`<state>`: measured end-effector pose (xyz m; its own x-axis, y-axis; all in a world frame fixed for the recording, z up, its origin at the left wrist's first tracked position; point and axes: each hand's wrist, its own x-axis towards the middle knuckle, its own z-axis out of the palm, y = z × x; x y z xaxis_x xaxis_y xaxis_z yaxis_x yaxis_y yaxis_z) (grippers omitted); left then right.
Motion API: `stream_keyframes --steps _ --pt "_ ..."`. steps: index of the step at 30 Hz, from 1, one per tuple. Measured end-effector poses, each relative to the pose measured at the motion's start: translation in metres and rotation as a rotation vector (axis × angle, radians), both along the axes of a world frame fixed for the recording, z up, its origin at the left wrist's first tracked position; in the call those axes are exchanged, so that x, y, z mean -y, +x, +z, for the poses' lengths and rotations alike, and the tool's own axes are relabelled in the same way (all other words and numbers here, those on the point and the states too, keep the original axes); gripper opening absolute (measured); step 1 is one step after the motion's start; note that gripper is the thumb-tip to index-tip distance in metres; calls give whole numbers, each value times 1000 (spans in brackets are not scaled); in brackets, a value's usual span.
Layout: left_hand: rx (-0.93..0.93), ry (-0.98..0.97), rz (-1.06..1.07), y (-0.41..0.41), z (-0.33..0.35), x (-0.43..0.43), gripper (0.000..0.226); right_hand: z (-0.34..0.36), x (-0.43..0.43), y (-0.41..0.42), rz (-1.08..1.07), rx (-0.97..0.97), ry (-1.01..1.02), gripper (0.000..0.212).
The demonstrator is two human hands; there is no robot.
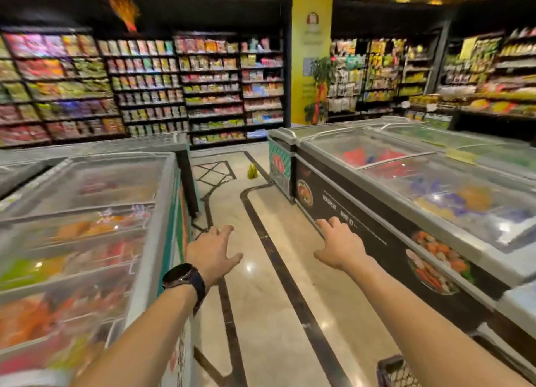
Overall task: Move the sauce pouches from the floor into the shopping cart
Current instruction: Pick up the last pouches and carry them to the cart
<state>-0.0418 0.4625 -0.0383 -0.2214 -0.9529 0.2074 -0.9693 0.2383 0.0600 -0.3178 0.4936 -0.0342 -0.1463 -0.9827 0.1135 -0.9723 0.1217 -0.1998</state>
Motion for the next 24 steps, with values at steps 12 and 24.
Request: stream_keyframes --steps 12,24 --pt "20 -9 93 -27 10 109 71 -3 132 -44 100 -15 91 71" --pt "119 36 163 -21 -8 299 74 -20 332 -36 177 37 136 77"
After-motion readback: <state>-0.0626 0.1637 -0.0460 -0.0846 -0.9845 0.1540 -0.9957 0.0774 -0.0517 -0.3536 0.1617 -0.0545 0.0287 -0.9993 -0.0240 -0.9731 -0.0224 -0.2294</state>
